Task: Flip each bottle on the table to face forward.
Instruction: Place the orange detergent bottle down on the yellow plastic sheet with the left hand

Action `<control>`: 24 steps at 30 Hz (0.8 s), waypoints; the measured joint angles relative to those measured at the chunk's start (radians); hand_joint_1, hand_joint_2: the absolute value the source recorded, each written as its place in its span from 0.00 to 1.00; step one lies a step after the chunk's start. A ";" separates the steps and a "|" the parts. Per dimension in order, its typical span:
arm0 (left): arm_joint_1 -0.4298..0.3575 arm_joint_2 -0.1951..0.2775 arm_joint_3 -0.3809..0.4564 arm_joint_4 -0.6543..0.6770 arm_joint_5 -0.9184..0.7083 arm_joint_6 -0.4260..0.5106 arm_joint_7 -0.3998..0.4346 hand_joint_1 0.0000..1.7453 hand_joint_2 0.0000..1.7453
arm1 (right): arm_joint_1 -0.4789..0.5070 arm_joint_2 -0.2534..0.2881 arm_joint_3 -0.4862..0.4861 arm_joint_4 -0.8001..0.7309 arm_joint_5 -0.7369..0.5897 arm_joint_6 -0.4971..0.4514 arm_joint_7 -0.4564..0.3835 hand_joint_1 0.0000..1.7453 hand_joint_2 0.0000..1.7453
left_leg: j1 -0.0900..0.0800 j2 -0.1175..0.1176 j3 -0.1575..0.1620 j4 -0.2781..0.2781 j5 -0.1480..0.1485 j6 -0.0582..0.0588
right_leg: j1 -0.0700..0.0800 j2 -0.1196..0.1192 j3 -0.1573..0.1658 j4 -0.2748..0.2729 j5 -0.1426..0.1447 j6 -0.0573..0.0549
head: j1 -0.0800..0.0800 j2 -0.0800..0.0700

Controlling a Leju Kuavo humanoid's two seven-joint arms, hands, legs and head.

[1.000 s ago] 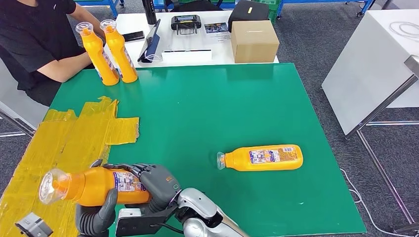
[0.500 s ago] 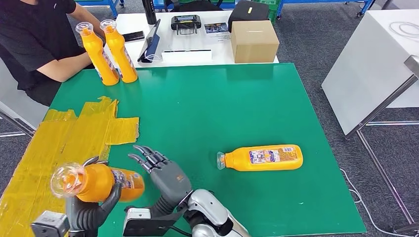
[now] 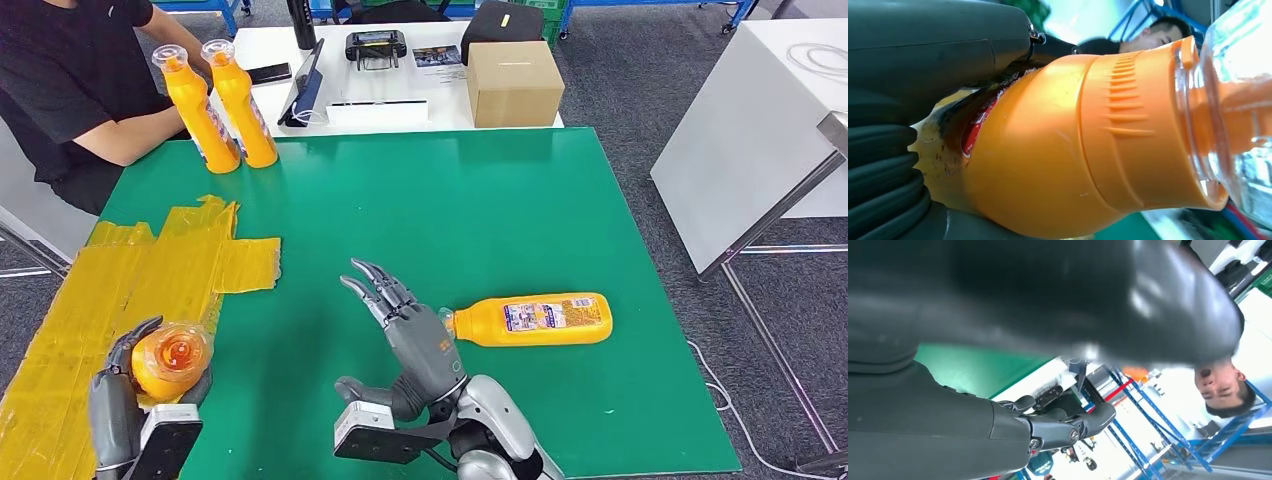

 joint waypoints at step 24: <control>-0.151 0.151 -0.003 0.508 -0.572 0.266 0.238 1.00 1.00 | -0.001 -0.098 -0.026 -0.100 -0.080 0.020 -0.050 0.00 0.00 | 0.000 0.000 0.001 0.000 0.000 0.000 | 0.000 0.000 0.001 0.000 0.000 0.000 | 0.000 0.000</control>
